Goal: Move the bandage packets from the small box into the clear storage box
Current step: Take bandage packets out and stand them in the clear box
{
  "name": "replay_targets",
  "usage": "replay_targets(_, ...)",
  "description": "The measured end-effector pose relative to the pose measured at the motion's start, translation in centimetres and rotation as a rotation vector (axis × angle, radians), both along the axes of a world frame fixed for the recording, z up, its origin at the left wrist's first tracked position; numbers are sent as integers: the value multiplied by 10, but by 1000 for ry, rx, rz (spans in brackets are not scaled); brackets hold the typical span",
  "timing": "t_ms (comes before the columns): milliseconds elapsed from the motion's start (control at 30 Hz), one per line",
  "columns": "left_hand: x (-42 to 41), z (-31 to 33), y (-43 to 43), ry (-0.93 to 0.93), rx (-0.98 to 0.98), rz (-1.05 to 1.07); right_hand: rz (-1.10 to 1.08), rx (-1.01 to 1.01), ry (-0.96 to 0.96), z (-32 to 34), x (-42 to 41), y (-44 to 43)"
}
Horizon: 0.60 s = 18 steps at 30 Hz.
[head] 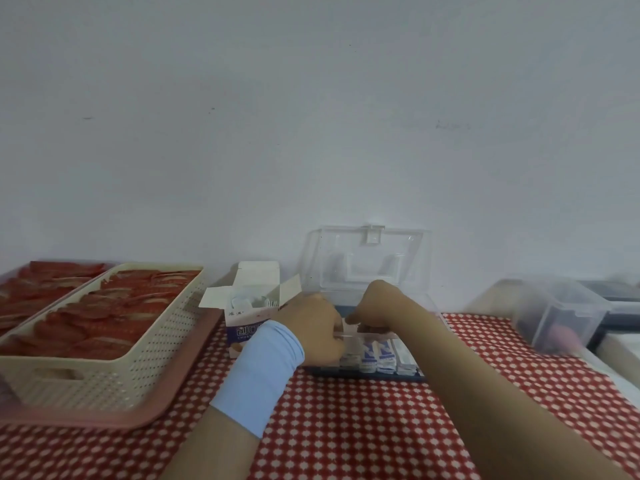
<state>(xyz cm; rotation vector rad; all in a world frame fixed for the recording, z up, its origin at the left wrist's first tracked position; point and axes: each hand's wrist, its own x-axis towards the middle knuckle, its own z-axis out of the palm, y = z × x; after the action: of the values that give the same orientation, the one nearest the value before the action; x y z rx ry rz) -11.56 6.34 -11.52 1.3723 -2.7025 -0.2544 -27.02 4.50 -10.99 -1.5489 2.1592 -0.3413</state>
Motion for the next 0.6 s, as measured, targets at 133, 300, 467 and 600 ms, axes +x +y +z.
replay_targets(133, 12, 29, 8, 229, 39, -35, 18, -59, -14, 20, -4, 5)
replay_targets(300, 56, 55, 0, 541, -71, 97, 92, -330, -114, 54, 11, 14)
replay_targets(467, 100, 35, -30, 495, -133, 321, 313, -484, -170, 65, 50, 12)
replay_targets(600, 122, 16, -48, 431, -107, 391, 484, -488, -24, 57, 83, 0)
